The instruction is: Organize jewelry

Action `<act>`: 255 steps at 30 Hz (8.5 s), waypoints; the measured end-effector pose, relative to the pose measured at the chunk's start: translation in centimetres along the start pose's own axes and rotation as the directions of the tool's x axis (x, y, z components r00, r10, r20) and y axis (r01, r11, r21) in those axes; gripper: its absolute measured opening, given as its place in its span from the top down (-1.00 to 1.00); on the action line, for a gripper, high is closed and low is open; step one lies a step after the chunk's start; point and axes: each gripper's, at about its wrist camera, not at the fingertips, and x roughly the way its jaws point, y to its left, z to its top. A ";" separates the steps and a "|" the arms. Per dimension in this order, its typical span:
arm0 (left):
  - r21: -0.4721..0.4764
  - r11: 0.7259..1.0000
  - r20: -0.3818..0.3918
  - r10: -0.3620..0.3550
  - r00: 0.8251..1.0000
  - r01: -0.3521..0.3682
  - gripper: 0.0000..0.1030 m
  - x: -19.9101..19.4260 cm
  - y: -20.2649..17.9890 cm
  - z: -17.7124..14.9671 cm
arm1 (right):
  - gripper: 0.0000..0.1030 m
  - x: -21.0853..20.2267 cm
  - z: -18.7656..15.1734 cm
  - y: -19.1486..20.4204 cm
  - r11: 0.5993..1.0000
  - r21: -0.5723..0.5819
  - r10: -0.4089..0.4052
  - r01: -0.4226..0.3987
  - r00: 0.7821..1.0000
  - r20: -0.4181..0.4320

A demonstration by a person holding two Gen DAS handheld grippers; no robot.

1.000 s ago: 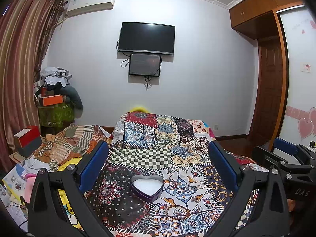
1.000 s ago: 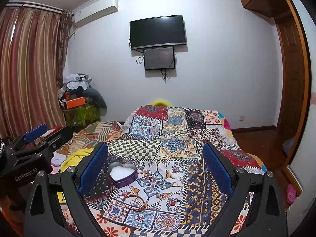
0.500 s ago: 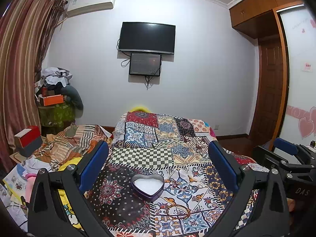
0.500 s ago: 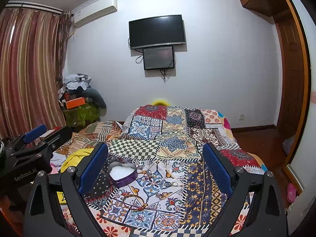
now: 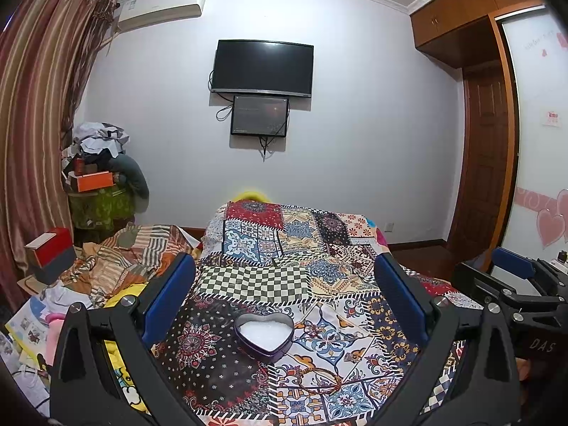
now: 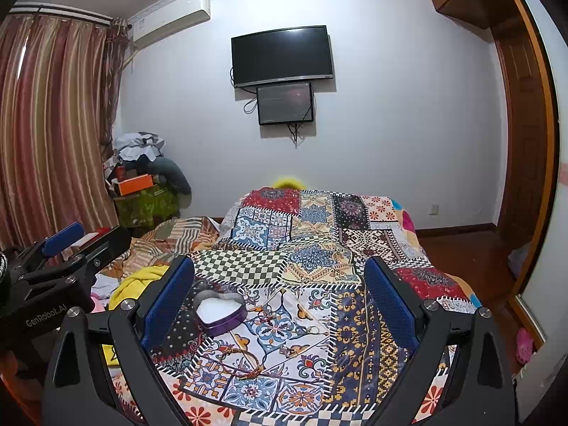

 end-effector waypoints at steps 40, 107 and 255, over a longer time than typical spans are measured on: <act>-0.097 0.992 -0.272 0.056 0.961 -0.085 -0.96 9.2 3.1 -4.3 | -0.85 7.3 -3.0 -1.9 1.000 0.004 -0.009 0.010 0.972 -0.234; -0.050 0.983 -0.584 -0.173 0.793 0.178 0.93 15.5 -0.5 -11.9 | 0.49 15.8 -9.6 -2.5 0.995 0.018 0.092 -0.099 0.830 -0.550; 0.038 0.971 -0.661 -0.153 0.734 0.237 1.00 26.1 -4.4 -14.4 | 0.28 20.9 -9.7 -7.9 0.989 0.116 0.141 -0.088 0.778 -0.613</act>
